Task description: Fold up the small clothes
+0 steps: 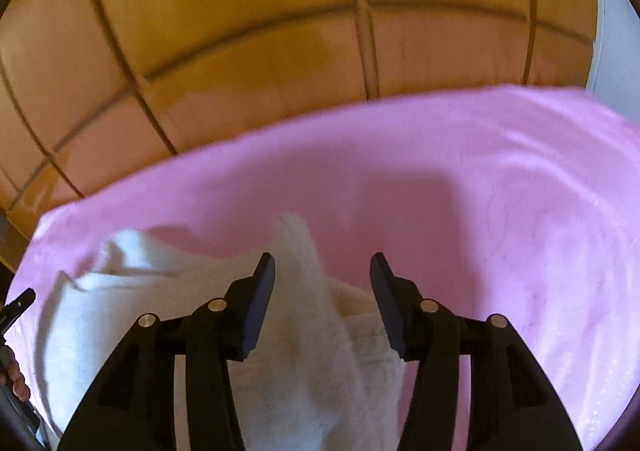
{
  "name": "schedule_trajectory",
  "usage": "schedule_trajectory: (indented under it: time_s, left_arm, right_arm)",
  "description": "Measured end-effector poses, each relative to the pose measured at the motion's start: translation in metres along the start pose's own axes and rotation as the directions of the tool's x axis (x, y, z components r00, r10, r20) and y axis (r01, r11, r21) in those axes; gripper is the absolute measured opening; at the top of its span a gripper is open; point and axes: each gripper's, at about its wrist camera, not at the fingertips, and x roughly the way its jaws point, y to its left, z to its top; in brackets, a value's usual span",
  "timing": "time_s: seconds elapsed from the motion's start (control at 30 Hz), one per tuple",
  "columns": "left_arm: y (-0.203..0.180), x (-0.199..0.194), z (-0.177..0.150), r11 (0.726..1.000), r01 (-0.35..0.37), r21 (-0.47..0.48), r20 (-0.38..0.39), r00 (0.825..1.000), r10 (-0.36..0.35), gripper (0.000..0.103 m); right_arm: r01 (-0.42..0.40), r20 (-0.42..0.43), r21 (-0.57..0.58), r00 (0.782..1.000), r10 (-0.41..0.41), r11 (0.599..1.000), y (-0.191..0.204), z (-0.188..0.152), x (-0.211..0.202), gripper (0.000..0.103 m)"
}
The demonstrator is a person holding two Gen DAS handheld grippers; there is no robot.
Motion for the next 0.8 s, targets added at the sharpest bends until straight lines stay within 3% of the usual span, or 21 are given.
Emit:
schedule_trajectory:
  time_s: [0.07,0.17,0.27,0.33,0.37,0.4,0.43,0.47,0.73,0.8]
  left_arm:
    - [-0.011,-0.008,-0.001,0.998,0.052,0.037,0.017,0.998,-0.052,0.041]
    - [-0.038,-0.001,-0.007,0.986,0.128,0.107,-0.033,0.992,-0.125,0.041]
    - [-0.057,0.032,-0.016,0.977,0.164,0.137,-0.151,0.978,-0.143,0.041]
    - [-0.061,0.054,-0.025,0.981,0.164,0.108,-0.221,0.966,-0.137,0.041]
    - [-0.061,0.057,-0.030,0.982,0.161,0.102,-0.211,0.968,-0.137,0.037]
    - [-0.062,0.055,-0.032,0.983,0.156,0.101,-0.191,0.972,-0.135,0.015]
    - [-0.060,0.053,-0.033,0.985,0.152,0.087,-0.176,0.975,-0.135,0.004]
    - [-0.057,0.050,-0.033,0.985,0.156,0.069,-0.160,0.977,-0.143,0.004]
    - [-0.063,0.033,-0.008,0.988,0.135,0.075,-0.018,0.991,-0.134,0.003]
    - [-0.063,0.035,-0.003,0.989,0.122,0.079,-0.015,0.993,-0.121,0.003]
  right_arm:
    - [-0.066,0.025,-0.027,0.997,0.067,0.997,0.016,-0.004,-0.021,0.050]
    - [-0.201,-0.022,-0.091,0.980,0.199,0.975,0.056,-0.018,-0.028,0.050]
    - [-0.232,-0.103,-0.152,0.971,0.218,0.961,0.091,-0.031,-0.010,0.047]
    - [-0.234,-0.171,-0.165,0.963,0.206,0.958,0.105,-0.040,0.011,0.041]
    - [-0.226,-0.196,-0.165,0.961,0.193,0.960,0.108,-0.043,0.022,0.030]
    - [-0.217,-0.203,-0.167,0.962,0.182,0.962,0.110,-0.048,0.026,0.025]
    - [-0.220,-0.201,-0.163,0.962,0.186,0.962,0.109,-0.050,0.028,0.012]
    - [-0.232,-0.199,-0.154,0.959,0.200,0.961,0.109,-0.049,0.027,0.005]
    - [-0.225,-0.063,-0.179,0.974,0.217,0.958,0.118,-0.024,-0.007,0.004]
    - [-0.201,-0.043,-0.198,0.980,0.197,0.959,0.121,-0.020,-0.007,0.004]
